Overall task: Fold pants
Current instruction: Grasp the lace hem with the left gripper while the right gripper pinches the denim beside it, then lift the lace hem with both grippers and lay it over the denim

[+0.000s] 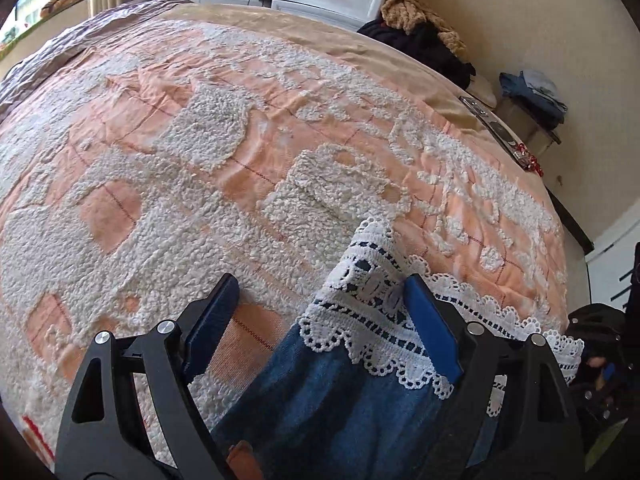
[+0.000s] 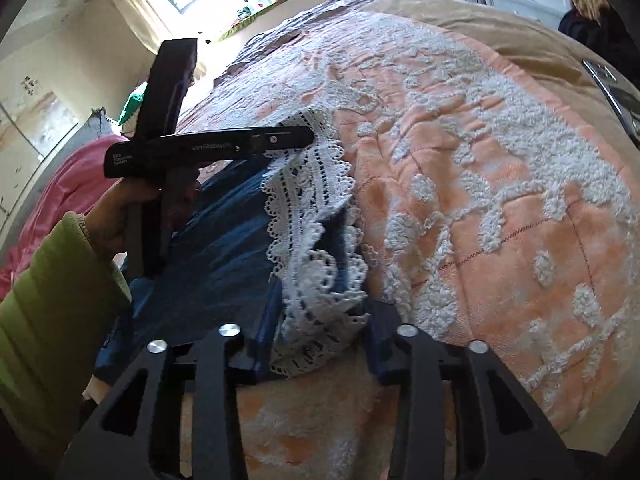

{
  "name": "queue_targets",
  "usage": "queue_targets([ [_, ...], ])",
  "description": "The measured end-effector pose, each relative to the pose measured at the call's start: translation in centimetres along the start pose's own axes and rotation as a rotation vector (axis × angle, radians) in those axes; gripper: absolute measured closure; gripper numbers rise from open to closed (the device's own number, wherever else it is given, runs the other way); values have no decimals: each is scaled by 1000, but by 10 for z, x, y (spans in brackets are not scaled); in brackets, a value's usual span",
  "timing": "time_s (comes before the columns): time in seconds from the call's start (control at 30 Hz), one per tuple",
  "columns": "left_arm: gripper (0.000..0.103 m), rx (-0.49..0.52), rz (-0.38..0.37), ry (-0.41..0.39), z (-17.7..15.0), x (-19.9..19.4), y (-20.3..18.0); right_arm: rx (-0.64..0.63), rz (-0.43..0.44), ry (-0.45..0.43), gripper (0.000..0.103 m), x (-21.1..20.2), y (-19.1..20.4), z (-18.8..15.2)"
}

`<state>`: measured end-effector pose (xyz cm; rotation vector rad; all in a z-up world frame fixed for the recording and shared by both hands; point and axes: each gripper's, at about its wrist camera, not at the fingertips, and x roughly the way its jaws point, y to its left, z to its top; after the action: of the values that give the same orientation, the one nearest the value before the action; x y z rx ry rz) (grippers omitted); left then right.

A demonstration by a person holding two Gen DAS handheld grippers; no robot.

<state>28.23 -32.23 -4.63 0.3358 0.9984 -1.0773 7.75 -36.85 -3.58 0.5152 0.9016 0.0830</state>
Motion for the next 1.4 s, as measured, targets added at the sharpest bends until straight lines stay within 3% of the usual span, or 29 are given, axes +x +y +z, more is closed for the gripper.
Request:
queue_targets([
  [0.17, 59, 12, -93, 22, -2, -2, -4, -12, -8, 4, 76, 2, 2, 1],
  [0.3, 64, 7, -83, 35, -5, 3, -9, -8, -16, 6, 76, 5, 2, 0],
  [0.37, 83, 9, -82, 29, -5, 3, -14, -23, -22, 4, 80, 6, 4, 1],
  [0.47, 87, 41, -39, 26, -4, 1, -21, -30, -6, -7, 86, 4, 5, 1],
  [0.67, 89, 24, -41, -47, -2, -28, -21, -118, 48, -87, 88, -14, 21, -3],
  [0.87, 89, 33, -57, -157, -13, -93, -14, -214, 144, -157, 88, -28, 51, -10],
  [1.03, 89, 33, -45, -208, -44, -151, 4, -329, 244, -189, 88, -35, 95, -16],
  [1.2, 89, -19, -28, -247, -86, -186, 27, -476, 280, -174, 88, -26, 150, -30],
  [1.4, 88, -82, 36, -197, -137, -197, 55, -597, 270, -55, 88, 16, 203, -61],
])
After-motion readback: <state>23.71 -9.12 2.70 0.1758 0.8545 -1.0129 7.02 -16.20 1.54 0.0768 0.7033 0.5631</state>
